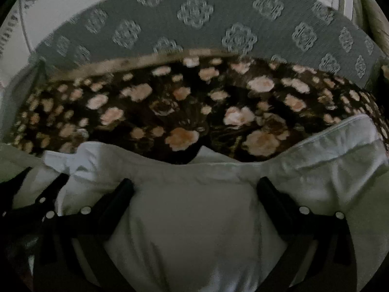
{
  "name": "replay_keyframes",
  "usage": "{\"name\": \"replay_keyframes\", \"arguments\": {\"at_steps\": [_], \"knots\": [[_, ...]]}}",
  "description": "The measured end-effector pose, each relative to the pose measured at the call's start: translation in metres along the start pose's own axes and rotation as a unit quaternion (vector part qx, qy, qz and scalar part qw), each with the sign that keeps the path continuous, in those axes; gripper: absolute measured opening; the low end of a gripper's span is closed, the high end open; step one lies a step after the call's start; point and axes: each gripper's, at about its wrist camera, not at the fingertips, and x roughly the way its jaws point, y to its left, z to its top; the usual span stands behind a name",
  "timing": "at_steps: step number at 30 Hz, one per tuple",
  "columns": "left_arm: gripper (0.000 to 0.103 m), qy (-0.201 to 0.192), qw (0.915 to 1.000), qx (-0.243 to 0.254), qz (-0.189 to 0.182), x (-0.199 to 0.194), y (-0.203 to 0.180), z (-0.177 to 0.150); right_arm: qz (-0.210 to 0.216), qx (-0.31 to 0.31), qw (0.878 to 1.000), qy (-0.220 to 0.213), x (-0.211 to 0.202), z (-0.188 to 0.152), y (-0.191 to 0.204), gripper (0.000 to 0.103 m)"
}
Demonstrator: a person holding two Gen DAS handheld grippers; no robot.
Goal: Fold large clothes
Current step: 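Lift the light blue jacket bundle with both grippers and set it down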
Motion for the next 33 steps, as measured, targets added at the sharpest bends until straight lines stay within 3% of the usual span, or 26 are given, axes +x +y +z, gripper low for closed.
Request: {"name": "replay_keyframes", "arguments": {"at_steps": [2,5,6,7,9,11,13,15,16,20,22,26,31,33], "knots": [[0.100,-0.012,0.9995,0.024,0.016,-0.020,0.007,-0.002,-0.040,-0.052,0.997,-0.030,-0.030,-0.004,-0.004,0.101],[0.100,-0.100,0.9879,0.060,0.102,-0.078,0.035,0.000,-0.149,-0.114,0.976,-0.114,-0.093,0.001,-0.033,0.101],[0.100,-0.126,0.9825,0.049,0.128,-0.096,0.053,0.002,-0.147,-0.105,0.977,-0.111,-0.101,0.005,-0.046,0.101],[0.100,-0.132,0.9829,0.025,0.126,-0.108,0.074,0.004,-0.126,-0.082,0.985,-0.087,-0.106,0.009,-0.070,0.101],[0.100,-0.078,0.9916,-0.016,0.102,-0.098,0.105,0.006,-0.094,-0.042,0.994,-0.045,-0.098,0.008,-0.101,0.101],[0.100,0.011,0.9958,-0.035,0.084,-0.060,0.127,-0.008,-0.072,-0.010,0.997,0.006,-0.068,-0.008,-0.128,0.101],[0.100,0.018,0.9967,-0.049,0.062,-0.043,0.139,-0.025,0.014,0.067,0.998,0.010,-0.043,-0.036,-0.162,0.101],[0.100,0.003,0.9955,-0.086,0.038,-0.036,0.150,-0.033,0.101,0.160,0.982,0.020,-0.019,-0.050,-0.193,0.101],[0.100,0.001,0.9949,-0.095,0.033,-0.030,0.152,-0.034,0.119,0.175,0.977,0.025,-0.009,-0.051,-0.198,0.102],[0.100,0.010,0.9930,-0.111,0.039,-0.006,0.150,-0.029,0.078,0.151,0.985,0.021,0.004,-0.042,-0.185,0.102],[0.100,0.018,0.9921,-0.120,0.029,0.004,0.153,-0.024,0.052,0.143,0.988,0.017,0.009,-0.038,-0.178,0.102],[0.100,0.023,0.9882,-0.151,-0.006,0.012,0.166,-0.028,0.046,0.139,0.989,0.019,0.015,-0.034,-0.184,0.102],[0.100,0.035,0.9906,-0.130,0.022,0.011,0.158,-0.024,0.036,0.133,0.990,0.027,0.007,-0.033,-0.184,0.101],[0.100,0.050,0.9917,-0.112,0.039,-0.001,0.158,-0.023,0.030,0.120,0.992,0.031,-0.016,-0.032,-0.177,0.101]]}}
